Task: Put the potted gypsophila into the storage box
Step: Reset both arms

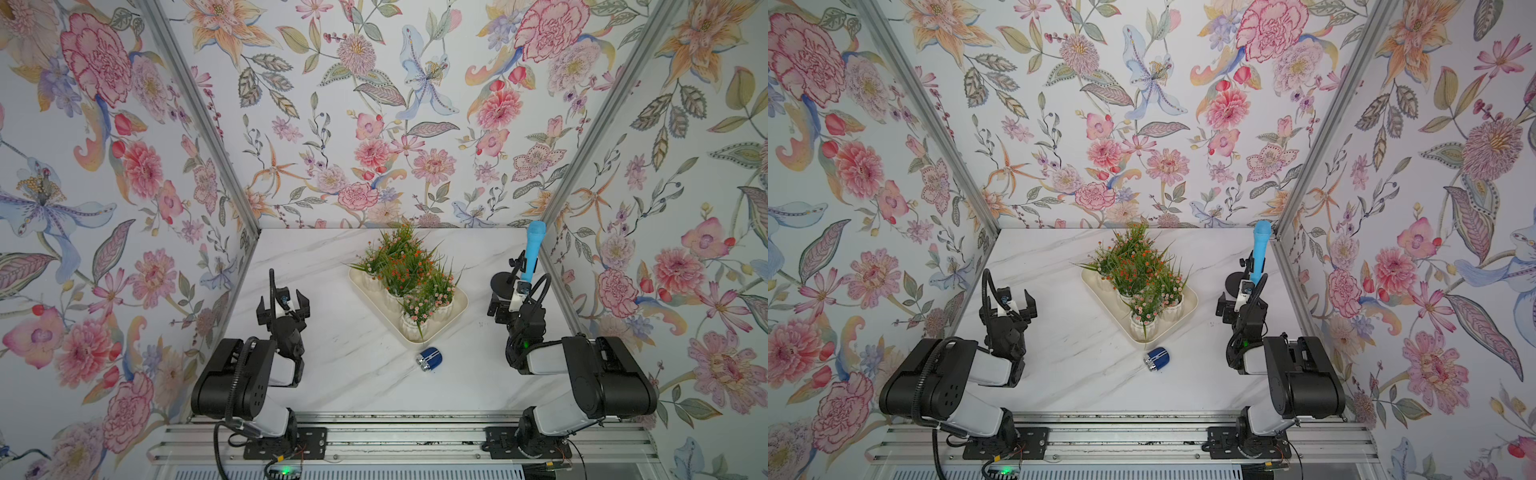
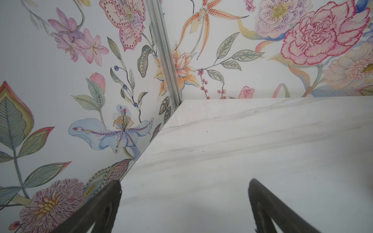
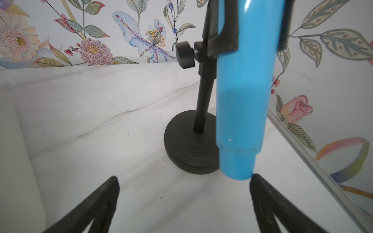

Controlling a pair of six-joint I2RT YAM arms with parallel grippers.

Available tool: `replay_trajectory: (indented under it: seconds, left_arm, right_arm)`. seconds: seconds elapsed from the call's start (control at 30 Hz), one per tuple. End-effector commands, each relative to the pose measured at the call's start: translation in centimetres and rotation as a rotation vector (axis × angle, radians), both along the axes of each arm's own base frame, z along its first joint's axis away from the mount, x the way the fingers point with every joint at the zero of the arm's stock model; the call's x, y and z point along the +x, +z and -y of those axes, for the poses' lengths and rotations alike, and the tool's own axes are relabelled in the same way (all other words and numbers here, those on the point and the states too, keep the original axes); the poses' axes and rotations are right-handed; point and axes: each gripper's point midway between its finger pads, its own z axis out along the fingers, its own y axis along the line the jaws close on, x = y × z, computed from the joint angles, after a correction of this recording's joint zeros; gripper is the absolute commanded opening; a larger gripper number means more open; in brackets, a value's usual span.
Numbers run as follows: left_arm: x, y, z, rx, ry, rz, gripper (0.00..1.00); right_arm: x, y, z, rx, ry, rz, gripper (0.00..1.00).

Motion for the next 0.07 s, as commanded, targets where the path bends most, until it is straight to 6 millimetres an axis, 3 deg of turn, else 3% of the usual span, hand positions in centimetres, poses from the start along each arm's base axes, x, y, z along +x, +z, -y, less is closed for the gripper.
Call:
replay_trajectory:
  seconds: [0.0, 0.03]
  left_arm:
    - [0.02, 1.18, 0.08, -0.002, -0.012, 0.057, 1.00]
    - [-0.01, 1.18, 0.06, -0.002, -0.012, 0.057, 1.00]
  right_arm:
    - [-0.01, 0.63, -0.07, -0.018, 0.009, 0.031, 1.00]
    - [-0.01, 0.63, -0.08, -0.018, 0.009, 0.031, 1.00]
